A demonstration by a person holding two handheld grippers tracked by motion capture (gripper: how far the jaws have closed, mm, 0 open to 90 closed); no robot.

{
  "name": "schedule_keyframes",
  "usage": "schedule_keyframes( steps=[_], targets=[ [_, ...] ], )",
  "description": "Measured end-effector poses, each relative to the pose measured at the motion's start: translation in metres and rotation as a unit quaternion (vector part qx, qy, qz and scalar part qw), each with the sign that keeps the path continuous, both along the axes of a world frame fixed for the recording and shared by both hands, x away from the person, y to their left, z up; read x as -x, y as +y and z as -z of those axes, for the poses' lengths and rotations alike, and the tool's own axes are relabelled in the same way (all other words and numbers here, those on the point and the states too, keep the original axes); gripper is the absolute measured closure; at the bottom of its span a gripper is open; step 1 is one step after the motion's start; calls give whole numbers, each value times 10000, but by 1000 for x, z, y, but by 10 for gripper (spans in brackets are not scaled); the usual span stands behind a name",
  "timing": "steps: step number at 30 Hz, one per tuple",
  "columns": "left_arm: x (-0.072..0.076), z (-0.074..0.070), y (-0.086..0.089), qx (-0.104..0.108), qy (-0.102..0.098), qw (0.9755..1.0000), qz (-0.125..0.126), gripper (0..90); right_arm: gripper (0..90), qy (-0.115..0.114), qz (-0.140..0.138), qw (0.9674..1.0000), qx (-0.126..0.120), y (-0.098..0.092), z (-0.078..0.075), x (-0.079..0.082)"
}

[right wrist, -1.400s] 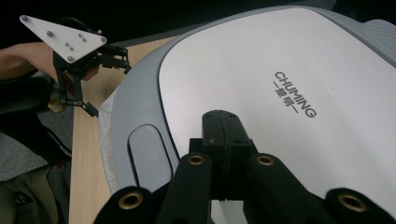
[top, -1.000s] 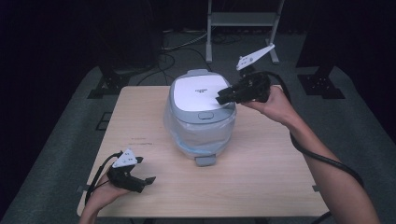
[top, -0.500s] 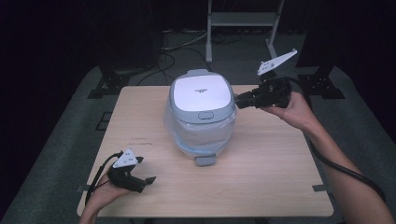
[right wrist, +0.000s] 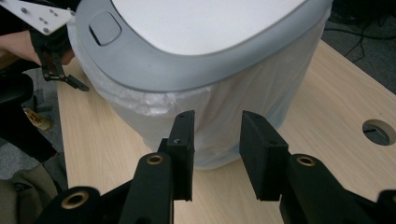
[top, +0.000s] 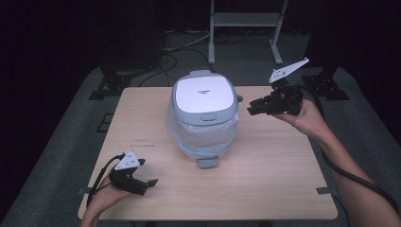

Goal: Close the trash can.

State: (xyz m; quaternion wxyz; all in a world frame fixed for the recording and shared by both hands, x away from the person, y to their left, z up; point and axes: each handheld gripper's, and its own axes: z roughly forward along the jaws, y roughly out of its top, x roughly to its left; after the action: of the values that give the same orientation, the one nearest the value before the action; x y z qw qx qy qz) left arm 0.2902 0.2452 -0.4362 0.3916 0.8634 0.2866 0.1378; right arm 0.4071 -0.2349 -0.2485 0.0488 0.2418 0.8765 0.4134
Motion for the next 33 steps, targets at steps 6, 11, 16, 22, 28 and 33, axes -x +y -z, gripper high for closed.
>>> schedule_keyframes(
  steps=[6, 11, 16, 22, 28, 33],
  targets=[
    [0, 0, 1, 11, 3, 10000, -8, 87, 623, 75, 112, 9999, 18, -7, 12, -1],
    [0, 1, 1, -4, 30, 10000, 2, 87, 599, 126, 152, 9998, 16, -9, 19, -1],
    [0, 0, 1, 13, 16, 10000, -1, 87, 566, 151, 210, 9997, -32, -13, 26, -1],
    [0, 1, 1, -2, 38, 10000, -1, 87, 517, 202, 303, 9993, -66, -21, 39, 0],
    [-1, 1, 1, -26, 28, 10000, 6, 87, 488, 230, 391, 9989, -86, -26, 50, 2],
    [0, 1, 0, -20, 31, 10000, 10, 87, 455, 265, 471, 9985, -127, -31, 61, 5]
  ],
)
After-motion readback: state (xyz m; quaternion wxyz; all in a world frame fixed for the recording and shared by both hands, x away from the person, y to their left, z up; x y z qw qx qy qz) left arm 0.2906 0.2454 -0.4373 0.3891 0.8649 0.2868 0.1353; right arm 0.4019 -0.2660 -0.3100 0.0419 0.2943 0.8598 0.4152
